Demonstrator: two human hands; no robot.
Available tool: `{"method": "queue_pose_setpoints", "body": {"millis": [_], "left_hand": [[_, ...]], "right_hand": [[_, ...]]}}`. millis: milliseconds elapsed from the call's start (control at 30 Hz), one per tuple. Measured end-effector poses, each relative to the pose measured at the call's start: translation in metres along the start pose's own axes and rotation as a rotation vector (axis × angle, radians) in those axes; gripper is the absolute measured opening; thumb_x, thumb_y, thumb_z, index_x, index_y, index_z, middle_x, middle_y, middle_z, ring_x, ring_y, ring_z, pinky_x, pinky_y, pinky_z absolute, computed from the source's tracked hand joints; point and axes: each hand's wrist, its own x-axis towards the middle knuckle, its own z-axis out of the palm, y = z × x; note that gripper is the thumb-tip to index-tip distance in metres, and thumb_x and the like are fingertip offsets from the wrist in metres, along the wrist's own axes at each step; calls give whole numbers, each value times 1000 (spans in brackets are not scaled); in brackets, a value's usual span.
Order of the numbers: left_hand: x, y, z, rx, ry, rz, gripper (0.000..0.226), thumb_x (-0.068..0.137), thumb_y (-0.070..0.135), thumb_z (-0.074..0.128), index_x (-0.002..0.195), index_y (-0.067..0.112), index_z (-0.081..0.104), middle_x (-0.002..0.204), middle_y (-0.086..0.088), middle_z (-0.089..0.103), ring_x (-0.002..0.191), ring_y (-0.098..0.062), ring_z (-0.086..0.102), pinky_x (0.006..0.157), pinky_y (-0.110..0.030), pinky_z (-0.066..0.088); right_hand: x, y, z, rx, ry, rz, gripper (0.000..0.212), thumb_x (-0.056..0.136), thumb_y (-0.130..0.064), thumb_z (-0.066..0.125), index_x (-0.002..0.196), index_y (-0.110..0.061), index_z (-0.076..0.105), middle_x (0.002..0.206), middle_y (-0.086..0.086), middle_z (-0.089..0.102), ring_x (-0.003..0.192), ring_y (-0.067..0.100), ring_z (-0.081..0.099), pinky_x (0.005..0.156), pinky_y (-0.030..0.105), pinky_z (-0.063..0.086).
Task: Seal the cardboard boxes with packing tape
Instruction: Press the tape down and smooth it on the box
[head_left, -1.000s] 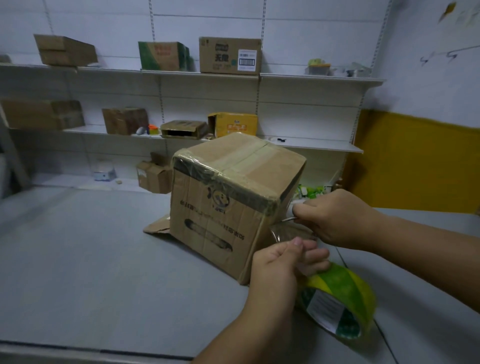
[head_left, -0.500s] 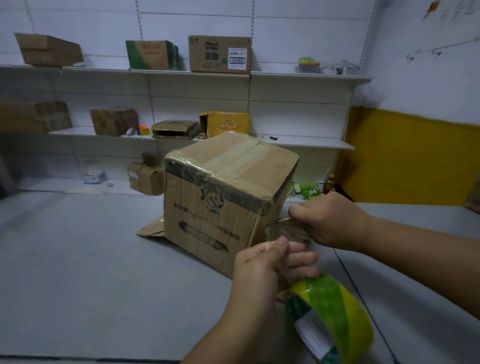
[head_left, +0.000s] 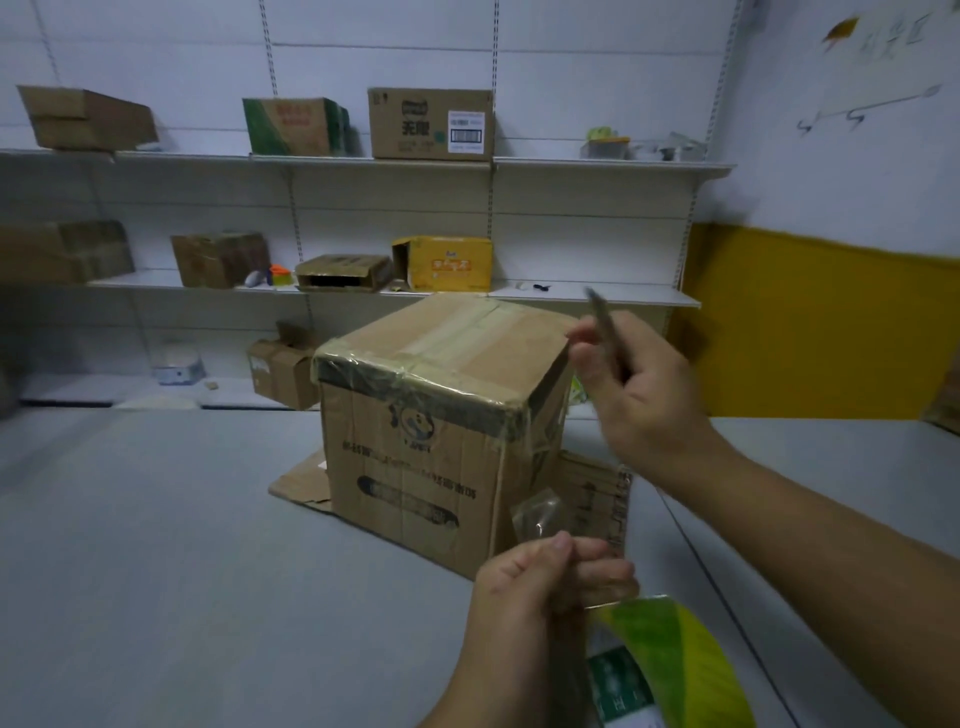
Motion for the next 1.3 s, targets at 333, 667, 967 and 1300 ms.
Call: {"method": "queue_pose_setpoints", "body": {"millis": [333, 667, 967, 1300], "left_hand": [[5, -4, -7, -82, 8, -53, 28, 75, 14, 56, 54, 0, 69, 63, -25, 66, 48, -29, 65, 46, -26, 53], [11, -10, -9, -59, -24, -146, 22, 65, 19, 59, 59, 0, 68, 66, -23, 67, 51, -29, 66, 49, -25, 53], [2, -5, -7, -119, -48, -127, 23, 70, 15, 57, 59, -4, 65, 60, -28, 63, 42, -29, 61, 42, -25, 50], [-11, 8, -6, -56, 11, -56, 22, 73, 14, 55, 67, -6, 63, 52, -21, 60, 32, -22, 52, 40, -21, 42]], "right_hand": [[1, 8, 64, -116, -11, -429, 65, 90, -60, 41, 107, -4, 69, 109, 8, 70, 95, 20, 68, 80, 36, 56], [15, 19, 22, 88, -410, 2, 69, 62, -45, 78, 124, -29, 54, 129, -7, 59, 123, 2, 51, 105, 29, 43], [58, -24, 3, 101, -315, 186, 29, 78, -31, 70, 106, -32, 63, 117, -8, 63, 102, 10, 62, 82, 23, 55], [58, 11, -7, -697, -532, 338, 40, 84, -60, 54, 102, -26, 65, 90, -4, 66, 80, 11, 59, 64, 27, 50]]}}
